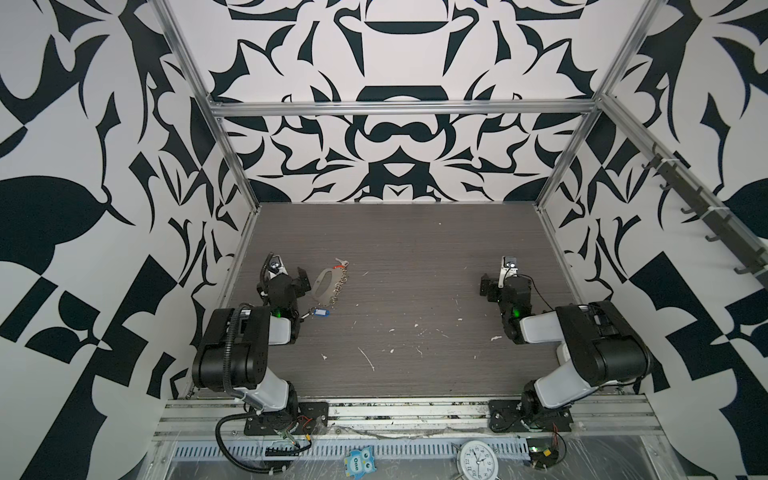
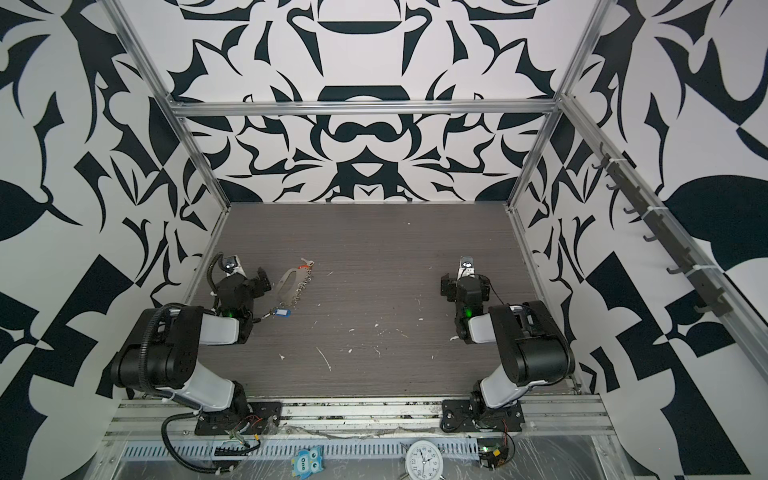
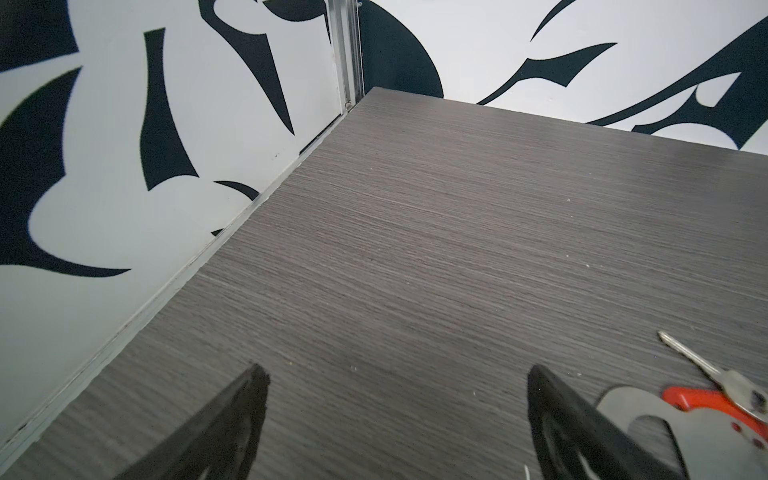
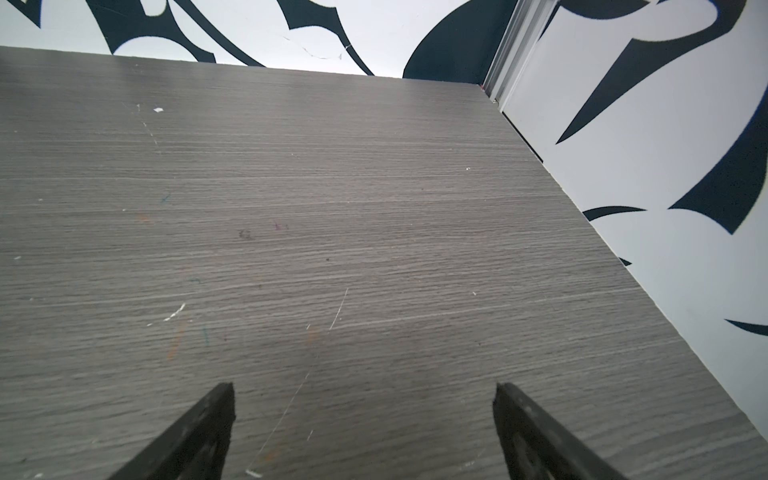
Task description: Remove the keys from the keyring
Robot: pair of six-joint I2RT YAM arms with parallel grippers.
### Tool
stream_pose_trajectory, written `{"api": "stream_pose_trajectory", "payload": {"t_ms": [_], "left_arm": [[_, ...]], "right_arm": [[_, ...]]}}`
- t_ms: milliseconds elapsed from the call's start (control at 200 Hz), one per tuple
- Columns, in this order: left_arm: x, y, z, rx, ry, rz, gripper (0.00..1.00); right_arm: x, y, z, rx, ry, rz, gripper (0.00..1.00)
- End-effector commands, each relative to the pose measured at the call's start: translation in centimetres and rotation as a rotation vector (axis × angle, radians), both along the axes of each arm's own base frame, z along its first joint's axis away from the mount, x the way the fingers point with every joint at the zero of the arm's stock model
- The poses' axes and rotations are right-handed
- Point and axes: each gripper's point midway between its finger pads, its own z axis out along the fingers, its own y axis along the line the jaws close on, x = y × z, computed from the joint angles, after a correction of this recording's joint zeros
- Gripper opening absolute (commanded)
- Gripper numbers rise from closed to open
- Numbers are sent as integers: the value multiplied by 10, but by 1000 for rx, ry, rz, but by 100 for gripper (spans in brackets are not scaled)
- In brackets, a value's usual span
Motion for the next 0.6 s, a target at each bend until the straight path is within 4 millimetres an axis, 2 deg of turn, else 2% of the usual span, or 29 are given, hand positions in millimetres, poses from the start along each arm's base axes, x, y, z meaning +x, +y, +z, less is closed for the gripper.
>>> {"api": "stream_pose_trajectory", "payload": {"t_ms": [0,595], "left_arm": [[5,0,9,-6,-37,0,99],[5,0,8,-5,-32,0,99]], "right_arm": [[7,0,15,2,-46,1,100],[9,3,16,8,-47,23,100]]}}
